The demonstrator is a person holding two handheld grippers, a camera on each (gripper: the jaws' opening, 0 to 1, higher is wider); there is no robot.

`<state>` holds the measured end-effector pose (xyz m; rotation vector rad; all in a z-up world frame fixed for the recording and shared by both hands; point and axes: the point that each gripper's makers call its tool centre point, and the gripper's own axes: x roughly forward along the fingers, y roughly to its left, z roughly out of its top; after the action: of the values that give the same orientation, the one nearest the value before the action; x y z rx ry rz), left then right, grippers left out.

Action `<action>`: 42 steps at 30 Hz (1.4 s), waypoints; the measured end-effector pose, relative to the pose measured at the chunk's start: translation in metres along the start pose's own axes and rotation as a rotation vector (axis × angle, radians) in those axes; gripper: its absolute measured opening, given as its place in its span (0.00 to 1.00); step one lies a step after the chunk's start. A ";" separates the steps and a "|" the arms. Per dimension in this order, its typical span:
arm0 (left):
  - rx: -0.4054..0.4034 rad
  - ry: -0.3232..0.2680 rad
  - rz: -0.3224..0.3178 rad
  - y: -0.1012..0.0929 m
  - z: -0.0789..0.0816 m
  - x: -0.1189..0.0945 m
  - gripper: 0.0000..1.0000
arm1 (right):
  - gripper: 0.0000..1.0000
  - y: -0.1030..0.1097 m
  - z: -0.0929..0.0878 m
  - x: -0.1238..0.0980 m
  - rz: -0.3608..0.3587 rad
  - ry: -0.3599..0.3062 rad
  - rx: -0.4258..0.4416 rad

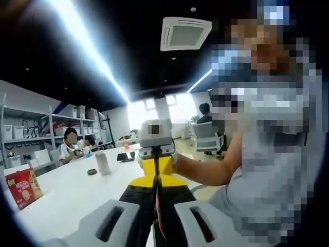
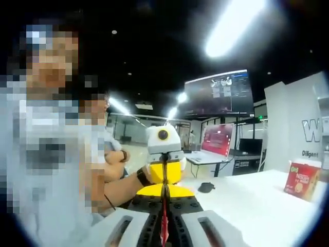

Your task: Tear open the coffee pouch, take out the coffee, and pour the coffee from the pouch into the cup

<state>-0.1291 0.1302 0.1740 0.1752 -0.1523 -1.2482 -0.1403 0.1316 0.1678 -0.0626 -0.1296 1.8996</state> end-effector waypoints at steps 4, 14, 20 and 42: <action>-0.010 -0.002 -0.001 0.000 0.000 0.000 0.04 | 0.02 0.000 0.000 -0.001 0.000 -0.002 0.001; -0.011 0.008 -0.006 -0.001 -0.002 0.002 0.06 | 0.02 -0.001 -0.001 -0.002 0.002 -0.003 0.000; 0.005 0.017 0.002 -0.002 -0.003 0.002 0.04 | 0.02 -0.002 -0.001 -0.002 0.001 -0.009 0.005; 0.192 0.030 0.107 0.007 0.010 0.006 0.03 | 0.01 -0.017 0.012 -0.010 0.072 -0.050 0.217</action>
<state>-0.1228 0.1261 0.1853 0.3475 -0.2524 -1.1235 -0.1228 0.1268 0.1814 0.1295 0.0459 1.9772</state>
